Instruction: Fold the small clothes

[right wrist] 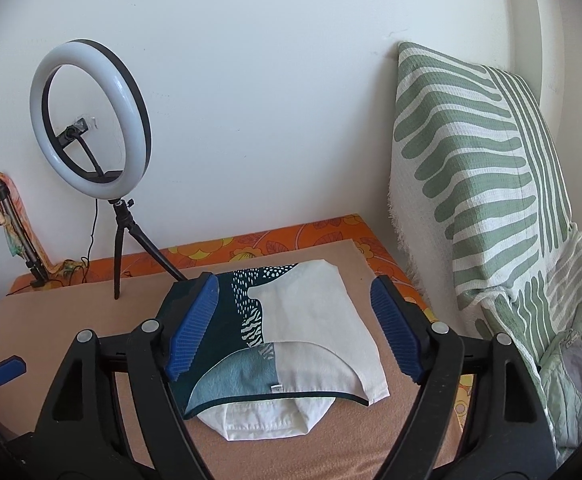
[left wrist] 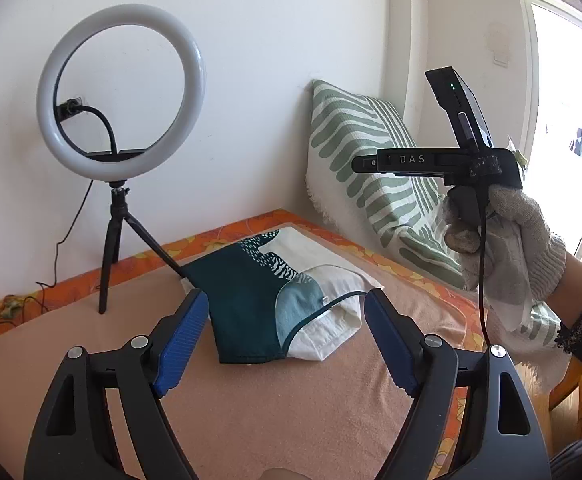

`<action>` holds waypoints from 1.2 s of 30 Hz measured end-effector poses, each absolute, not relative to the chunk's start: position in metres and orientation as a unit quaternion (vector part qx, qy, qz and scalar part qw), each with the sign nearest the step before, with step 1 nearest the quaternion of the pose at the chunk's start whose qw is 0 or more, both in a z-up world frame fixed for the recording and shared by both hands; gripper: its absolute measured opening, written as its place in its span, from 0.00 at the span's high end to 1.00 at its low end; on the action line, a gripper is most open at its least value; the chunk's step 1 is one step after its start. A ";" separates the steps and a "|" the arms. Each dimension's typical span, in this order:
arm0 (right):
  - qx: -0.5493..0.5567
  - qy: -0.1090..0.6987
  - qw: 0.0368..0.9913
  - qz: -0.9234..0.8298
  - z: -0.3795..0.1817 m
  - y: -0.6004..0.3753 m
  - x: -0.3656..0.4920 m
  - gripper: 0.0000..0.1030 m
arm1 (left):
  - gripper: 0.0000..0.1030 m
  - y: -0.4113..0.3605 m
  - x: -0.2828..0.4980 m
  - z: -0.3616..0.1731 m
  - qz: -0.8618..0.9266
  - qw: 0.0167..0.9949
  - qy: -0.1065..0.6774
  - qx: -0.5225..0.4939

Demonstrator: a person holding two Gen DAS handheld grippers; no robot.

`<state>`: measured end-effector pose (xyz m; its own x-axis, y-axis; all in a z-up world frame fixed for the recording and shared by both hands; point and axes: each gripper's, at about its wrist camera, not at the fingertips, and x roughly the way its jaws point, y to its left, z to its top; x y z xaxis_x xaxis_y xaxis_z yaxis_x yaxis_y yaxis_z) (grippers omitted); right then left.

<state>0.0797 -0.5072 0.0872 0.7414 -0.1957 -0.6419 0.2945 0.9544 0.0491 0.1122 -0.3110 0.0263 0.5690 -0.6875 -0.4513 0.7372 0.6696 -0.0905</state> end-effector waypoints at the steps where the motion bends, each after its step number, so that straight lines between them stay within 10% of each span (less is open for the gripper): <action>1: 0.072 0.333 0.931 -0.133 0.089 -0.501 0.074 0.21 | 0.21 -0.306 0.107 0.028 -0.403 0.884 0.230 0.053; 16: 0.066 0.285 0.948 -0.129 0.096 -0.412 -0.010 0.01 | 0.07 -0.228 0.047 0.027 -0.362 0.903 0.224 0.062; 36: 0.068 0.285 0.945 -0.145 0.046 -0.362 -0.067 0.00 | 0.02 -0.187 0.021 -0.001 -0.310 0.921 0.225 0.076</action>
